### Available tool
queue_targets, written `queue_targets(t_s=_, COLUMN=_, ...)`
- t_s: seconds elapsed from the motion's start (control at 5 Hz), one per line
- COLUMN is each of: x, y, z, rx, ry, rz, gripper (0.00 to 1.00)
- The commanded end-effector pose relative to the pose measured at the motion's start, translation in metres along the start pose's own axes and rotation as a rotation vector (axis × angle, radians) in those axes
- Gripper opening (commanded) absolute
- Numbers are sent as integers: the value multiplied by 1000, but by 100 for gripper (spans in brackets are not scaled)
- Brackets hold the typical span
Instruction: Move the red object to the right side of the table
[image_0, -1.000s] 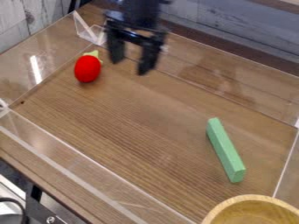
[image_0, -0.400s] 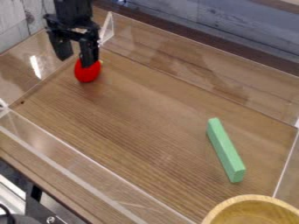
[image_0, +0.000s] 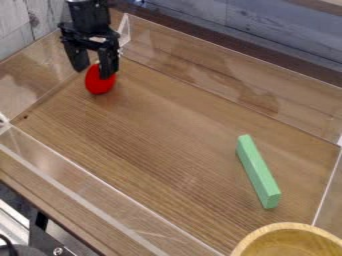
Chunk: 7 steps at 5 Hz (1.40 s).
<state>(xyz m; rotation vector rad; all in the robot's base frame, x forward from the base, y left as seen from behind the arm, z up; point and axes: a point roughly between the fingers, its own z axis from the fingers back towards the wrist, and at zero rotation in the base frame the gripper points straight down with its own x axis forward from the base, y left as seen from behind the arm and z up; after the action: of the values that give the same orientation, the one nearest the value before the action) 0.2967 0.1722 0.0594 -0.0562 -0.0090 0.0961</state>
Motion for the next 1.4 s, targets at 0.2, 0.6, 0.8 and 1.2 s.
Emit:
queue_targets(t_s=0.2, x=20, y=15, z=4, rx=19, ry=-56, rz=28, gripper=100)
queue_targets(t_s=0.6, x=25, y=20, z=-9, rx=-6, ry=-49, rz=34, gripper=100)
queue_targets(t_s=0.8, x=25, y=20, z=-13, rx=-24, ry=-46, rz=35, gripper=100)
queue_targets(t_s=1.2, x=26, y=20, z=-19, rx=-50, ry=-34, rz=41, gripper=100)
